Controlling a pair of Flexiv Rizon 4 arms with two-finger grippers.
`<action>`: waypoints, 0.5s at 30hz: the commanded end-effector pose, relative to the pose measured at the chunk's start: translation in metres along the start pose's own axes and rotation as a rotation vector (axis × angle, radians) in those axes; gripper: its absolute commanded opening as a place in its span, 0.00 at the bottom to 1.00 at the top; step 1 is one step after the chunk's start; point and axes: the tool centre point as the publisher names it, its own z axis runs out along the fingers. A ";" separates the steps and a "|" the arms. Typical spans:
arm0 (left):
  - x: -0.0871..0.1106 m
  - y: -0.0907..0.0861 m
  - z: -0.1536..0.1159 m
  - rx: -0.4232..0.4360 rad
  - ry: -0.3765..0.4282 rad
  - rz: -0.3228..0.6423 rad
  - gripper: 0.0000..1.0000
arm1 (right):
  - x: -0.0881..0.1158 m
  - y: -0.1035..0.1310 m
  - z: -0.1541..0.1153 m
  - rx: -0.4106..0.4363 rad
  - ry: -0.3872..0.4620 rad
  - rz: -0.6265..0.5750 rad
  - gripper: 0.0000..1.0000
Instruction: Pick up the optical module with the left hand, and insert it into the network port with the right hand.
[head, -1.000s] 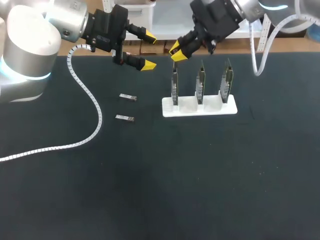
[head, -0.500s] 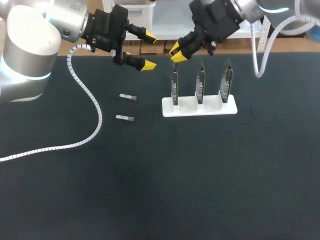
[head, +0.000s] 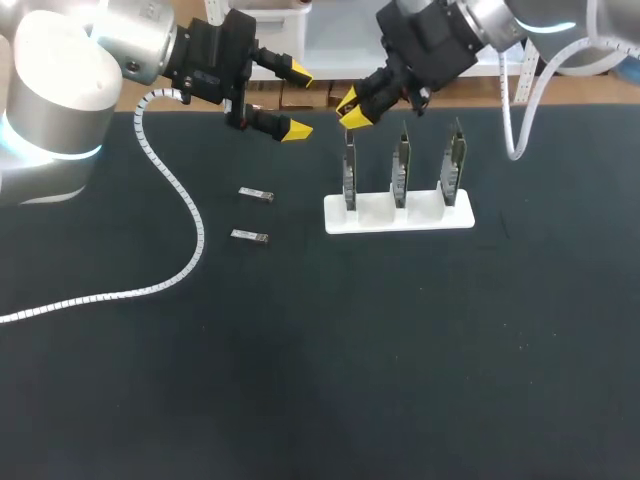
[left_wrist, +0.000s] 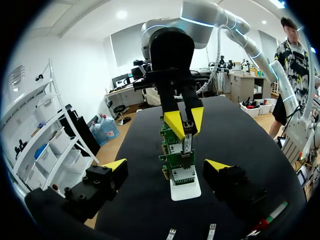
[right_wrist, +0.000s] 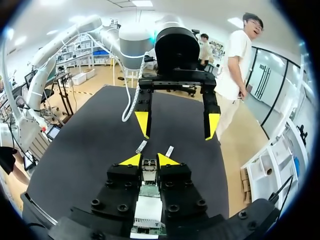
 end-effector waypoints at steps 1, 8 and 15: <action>0.000 0.002 0.000 0.005 0.004 -0.001 1.00 | 0.002 0.000 0.000 0.000 -0.002 0.002 0.00; 0.000 0.002 0.000 0.005 0.004 -0.001 1.00 | 0.004 -0.001 0.002 -0.010 -0.009 0.005 0.00; 0.000 0.002 0.000 0.005 0.004 -0.001 1.00 | 0.006 -0.003 0.002 -0.015 -0.012 0.005 0.00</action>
